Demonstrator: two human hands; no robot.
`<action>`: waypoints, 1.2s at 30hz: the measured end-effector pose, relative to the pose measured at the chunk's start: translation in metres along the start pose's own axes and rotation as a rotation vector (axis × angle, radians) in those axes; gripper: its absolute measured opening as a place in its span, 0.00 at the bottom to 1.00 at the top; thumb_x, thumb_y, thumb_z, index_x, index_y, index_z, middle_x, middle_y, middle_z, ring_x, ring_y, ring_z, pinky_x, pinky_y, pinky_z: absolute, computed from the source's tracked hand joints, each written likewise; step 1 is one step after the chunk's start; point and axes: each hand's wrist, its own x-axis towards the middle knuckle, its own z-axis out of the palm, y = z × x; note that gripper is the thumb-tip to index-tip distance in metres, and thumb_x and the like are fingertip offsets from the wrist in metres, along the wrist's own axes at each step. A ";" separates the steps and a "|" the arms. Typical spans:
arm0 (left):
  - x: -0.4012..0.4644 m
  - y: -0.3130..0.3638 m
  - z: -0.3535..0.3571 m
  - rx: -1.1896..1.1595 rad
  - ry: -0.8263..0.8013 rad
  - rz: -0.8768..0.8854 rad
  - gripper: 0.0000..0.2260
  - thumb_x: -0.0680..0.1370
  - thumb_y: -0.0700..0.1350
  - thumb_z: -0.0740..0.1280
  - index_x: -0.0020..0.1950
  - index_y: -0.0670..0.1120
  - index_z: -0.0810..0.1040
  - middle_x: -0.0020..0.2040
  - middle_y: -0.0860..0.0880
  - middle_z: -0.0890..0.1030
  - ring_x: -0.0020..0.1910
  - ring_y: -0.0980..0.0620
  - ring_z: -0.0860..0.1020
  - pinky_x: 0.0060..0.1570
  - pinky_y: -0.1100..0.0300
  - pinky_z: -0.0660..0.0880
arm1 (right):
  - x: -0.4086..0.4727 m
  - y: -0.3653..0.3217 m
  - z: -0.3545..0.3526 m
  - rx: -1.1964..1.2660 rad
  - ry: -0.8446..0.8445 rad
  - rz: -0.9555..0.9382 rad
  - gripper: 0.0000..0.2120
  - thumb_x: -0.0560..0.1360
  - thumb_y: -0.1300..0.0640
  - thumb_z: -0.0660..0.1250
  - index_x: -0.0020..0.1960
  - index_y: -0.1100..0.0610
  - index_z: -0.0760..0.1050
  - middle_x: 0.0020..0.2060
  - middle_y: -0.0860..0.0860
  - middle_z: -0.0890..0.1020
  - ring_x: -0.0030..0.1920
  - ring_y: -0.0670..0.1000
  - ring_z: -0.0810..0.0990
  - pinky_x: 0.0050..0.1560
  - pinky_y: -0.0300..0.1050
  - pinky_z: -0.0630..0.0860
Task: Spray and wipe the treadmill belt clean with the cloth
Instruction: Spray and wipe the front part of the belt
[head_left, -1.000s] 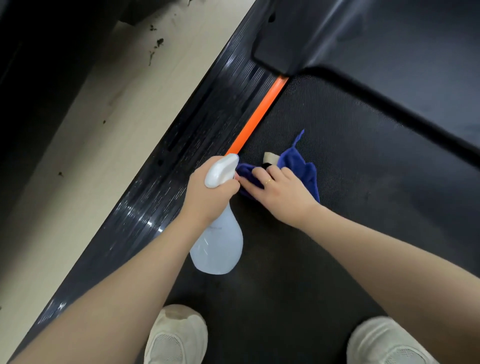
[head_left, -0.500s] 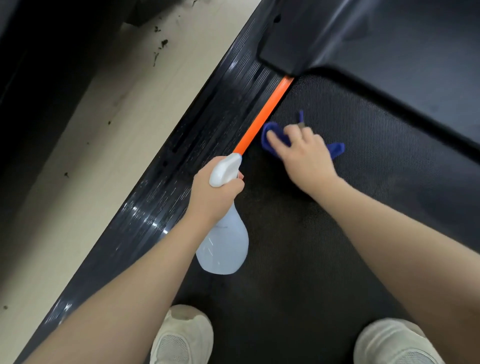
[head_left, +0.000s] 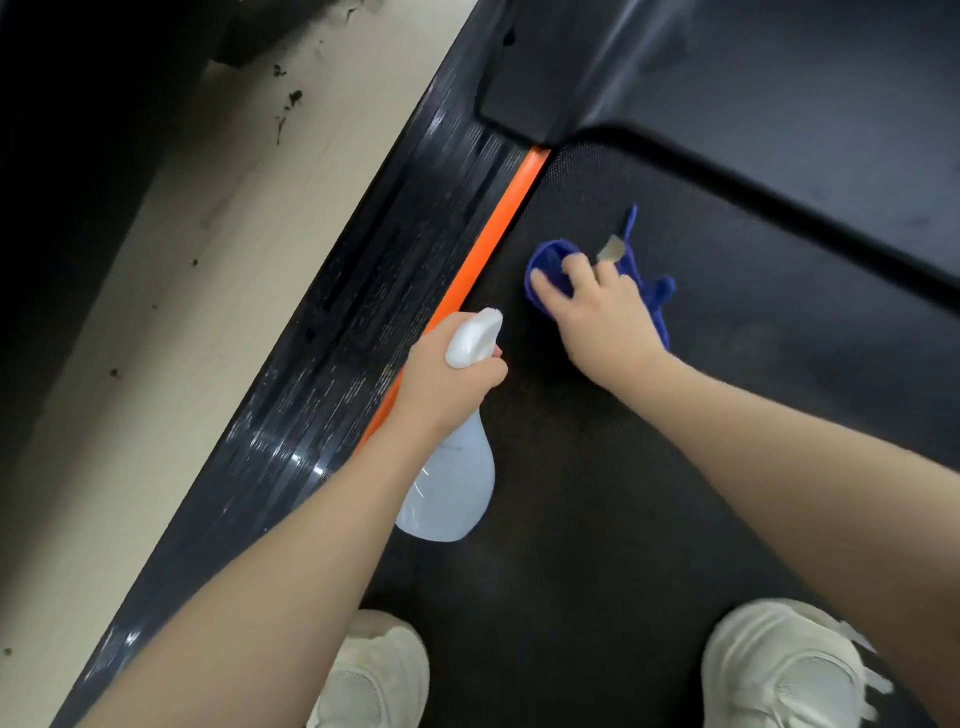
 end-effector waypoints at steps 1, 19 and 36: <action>0.000 0.001 0.000 -0.009 -0.011 -0.004 0.21 0.64 0.44 0.67 0.58 0.48 0.78 0.46 0.52 0.81 0.50 0.51 0.79 0.50 0.53 0.76 | -0.018 -0.011 0.005 0.016 0.034 -0.127 0.29 0.71 0.59 0.68 0.71 0.57 0.66 0.59 0.62 0.72 0.50 0.63 0.74 0.44 0.54 0.73; 0.000 0.004 0.003 -0.077 -0.064 0.025 0.17 0.60 0.41 0.64 0.46 0.53 0.79 0.42 0.52 0.80 0.50 0.47 0.80 0.44 0.56 0.73 | -0.024 0.045 0.007 0.075 0.204 0.072 0.22 0.70 0.62 0.68 0.64 0.55 0.75 0.53 0.61 0.78 0.46 0.63 0.76 0.41 0.53 0.73; 0.000 0.016 0.020 -0.149 -0.077 0.103 0.15 0.61 0.40 0.63 0.44 0.52 0.78 0.41 0.52 0.80 0.48 0.48 0.79 0.46 0.57 0.75 | -0.083 0.007 0.035 0.075 0.273 -0.089 0.24 0.67 0.61 0.70 0.63 0.55 0.75 0.53 0.58 0.78 0.42 0.59 0.76 0.37 0.48 0.70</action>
